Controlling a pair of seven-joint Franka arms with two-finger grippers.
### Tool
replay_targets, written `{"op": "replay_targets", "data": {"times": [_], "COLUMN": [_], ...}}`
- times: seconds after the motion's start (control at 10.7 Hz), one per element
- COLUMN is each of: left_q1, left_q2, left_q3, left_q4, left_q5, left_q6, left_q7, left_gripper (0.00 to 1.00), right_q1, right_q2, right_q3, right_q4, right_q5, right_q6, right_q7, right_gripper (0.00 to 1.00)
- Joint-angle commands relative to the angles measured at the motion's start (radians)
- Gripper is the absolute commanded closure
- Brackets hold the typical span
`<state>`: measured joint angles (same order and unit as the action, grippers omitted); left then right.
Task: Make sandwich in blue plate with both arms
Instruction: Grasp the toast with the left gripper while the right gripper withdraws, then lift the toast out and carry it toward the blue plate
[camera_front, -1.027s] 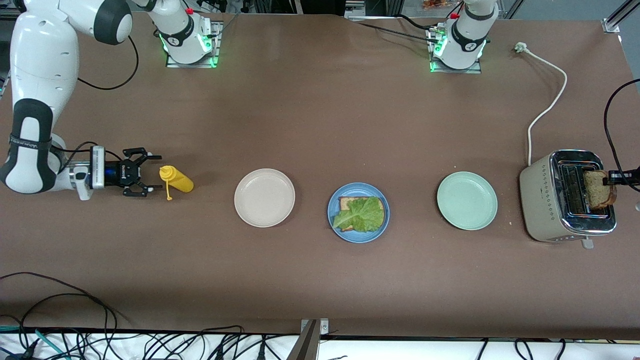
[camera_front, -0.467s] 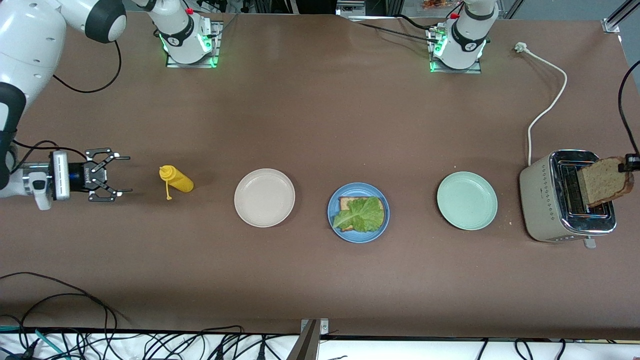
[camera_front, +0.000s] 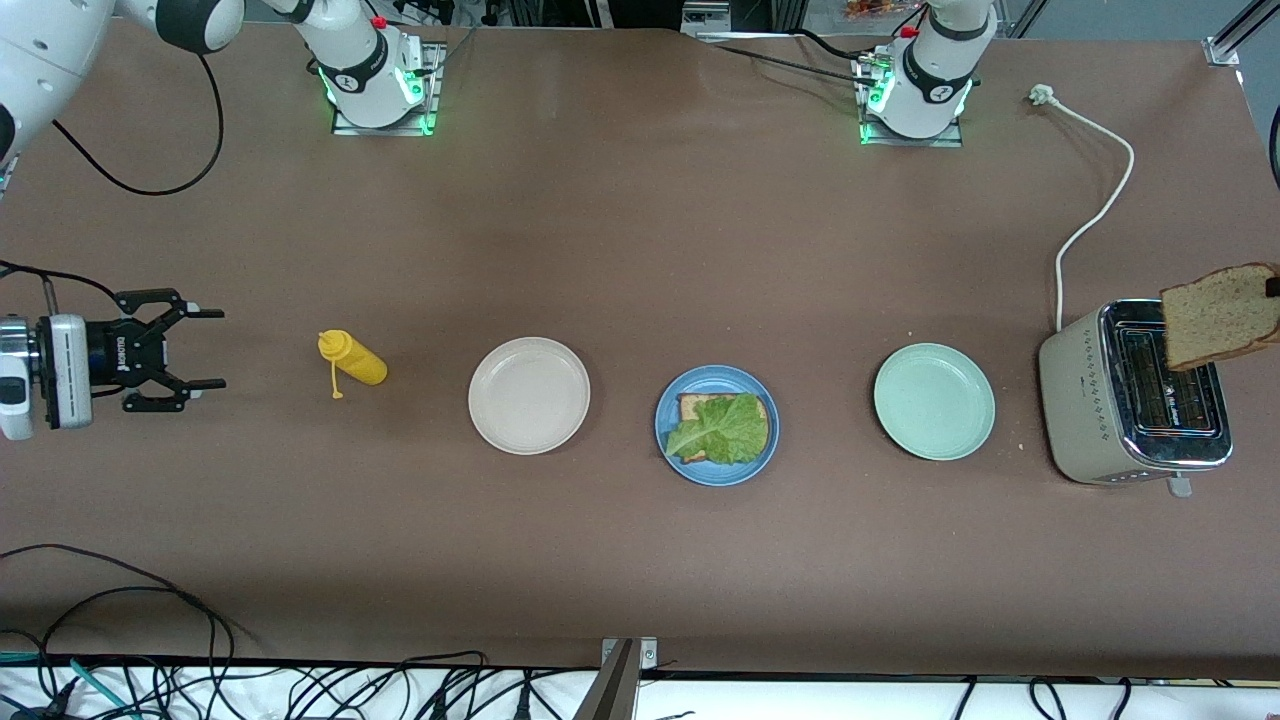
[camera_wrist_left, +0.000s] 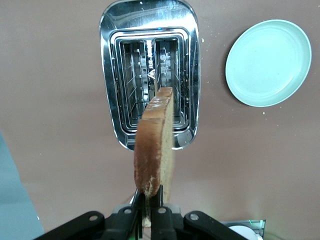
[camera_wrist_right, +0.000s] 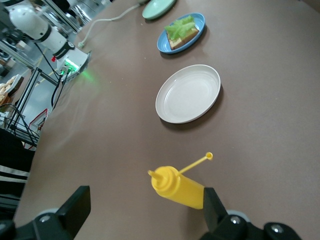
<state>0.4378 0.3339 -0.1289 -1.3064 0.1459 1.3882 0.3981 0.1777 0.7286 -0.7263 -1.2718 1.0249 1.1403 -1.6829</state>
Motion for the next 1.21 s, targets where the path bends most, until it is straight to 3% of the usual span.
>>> {"op": "replay_targets", "data": {"times": [0.0,0.19,0.47,0.75,0.84,1.12], "left_q1": [-0.004,-0.027,-0.069,-0.148,-0.148,-0.145], "left_q2": [-0.009,-0.007,-0.006,-0.006,-0.004,0.008], "left_q3": [-0.055,-0.080,-0.072,-0.066,-0.066,-0.066], "left_q4": [0.044,0.044,0.041,0.019,0.016,-0.002], "left_q5": [0.017,0.020,0.018,0.020,0.020,-0.096], "left_q6": [-0.051,-0.049,-0.046,-0.040,-0.034,-0.029], "left_q7": [0.002,-0.028,-0.045,-0.079,-0.082,-0.082], "left_gripper": [1.00,1.00,1.00,1.00,1.00,1.00], "right_q1": [-0.003,-0.004,-0.012,-0.075,-0.081,-0.099], "right_q2": [-0.095,-0.194,-0.326,-0.394,-0.429,-0.573], "right_q3": [0.114,0.247,0.523,0.775,0.819,0.821], "right_q4": [0.109,0.111,0.111,0.076,0.016,-0.272], "right_q5": [-0.182,-0.370,-0.721,-1.042,-1.139,-1.160], "right_q6": [-0.014,-0.005,0.007,0.073,0.152,0.494], "right_q7": [0.365,0.620,1.028,1.282,1.324,1.483], "right_gripper": [0.00,0.00,0.00,0.00,0.00,0.00]}}
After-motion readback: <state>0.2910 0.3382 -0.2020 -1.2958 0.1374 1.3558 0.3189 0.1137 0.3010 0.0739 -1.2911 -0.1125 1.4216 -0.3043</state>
